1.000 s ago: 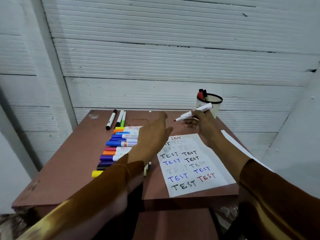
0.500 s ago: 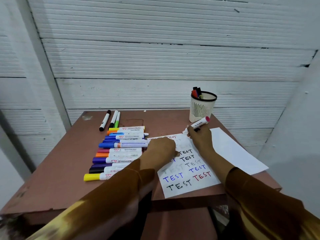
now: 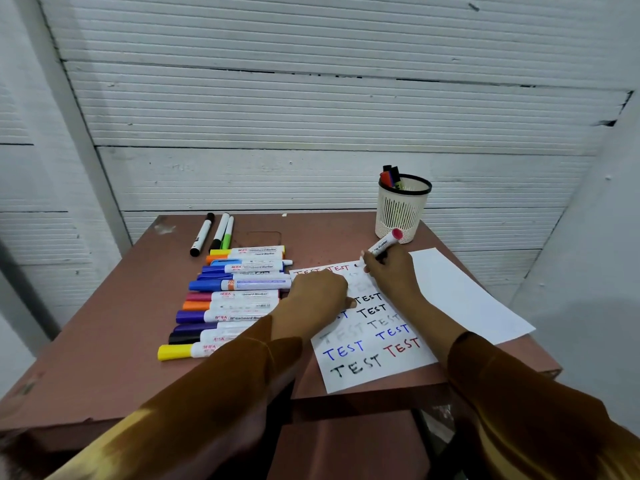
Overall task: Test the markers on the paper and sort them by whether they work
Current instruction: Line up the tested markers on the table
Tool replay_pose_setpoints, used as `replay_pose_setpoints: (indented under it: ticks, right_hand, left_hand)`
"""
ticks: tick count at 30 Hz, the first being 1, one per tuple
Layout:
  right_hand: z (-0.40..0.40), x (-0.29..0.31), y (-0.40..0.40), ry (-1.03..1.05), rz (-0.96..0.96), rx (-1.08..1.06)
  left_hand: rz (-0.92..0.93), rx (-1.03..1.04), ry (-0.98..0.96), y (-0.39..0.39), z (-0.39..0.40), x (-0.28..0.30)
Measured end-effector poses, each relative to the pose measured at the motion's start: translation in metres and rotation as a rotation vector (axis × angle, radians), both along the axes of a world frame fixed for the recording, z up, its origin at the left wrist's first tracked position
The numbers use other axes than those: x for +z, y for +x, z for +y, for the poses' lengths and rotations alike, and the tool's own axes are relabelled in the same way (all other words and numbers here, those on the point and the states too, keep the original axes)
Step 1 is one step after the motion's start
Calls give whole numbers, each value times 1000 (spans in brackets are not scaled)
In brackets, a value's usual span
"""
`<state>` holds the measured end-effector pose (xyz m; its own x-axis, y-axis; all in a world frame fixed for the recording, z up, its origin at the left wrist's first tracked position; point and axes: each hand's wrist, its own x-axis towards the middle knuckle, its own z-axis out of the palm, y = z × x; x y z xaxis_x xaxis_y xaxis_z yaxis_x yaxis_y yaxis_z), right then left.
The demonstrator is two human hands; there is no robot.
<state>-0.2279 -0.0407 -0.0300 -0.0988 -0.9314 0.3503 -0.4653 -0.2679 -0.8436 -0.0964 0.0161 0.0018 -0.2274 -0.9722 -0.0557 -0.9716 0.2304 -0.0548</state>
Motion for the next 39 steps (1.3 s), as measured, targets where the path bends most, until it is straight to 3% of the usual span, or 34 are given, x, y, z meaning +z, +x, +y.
replay_pose_setpoints:
  ticks: [7,17,24,29,34,39]
  right_hand:
    - [-5,-3,-5,-32,17,-108]
    - [0,-1,1,-5,48,-5]
    - [-7,-2,-5,37,-63,-119]
    - [-4,2,-7,107,-192,-73]
    - [-2,11,-11,92,-448,-30]
    - [5,25,-10,51,-688,54]
  left_hand:
    - [28,-14,-50,4,5,-4]
    - [24,-11,-45,2,6,-2]
    - [1,-16,-36,1,9,1]
    - [-14,-35,-57,-5,11,5]
    - [242,12,-91,-8,21,21]
    - [564,7,-4,19,16,35]
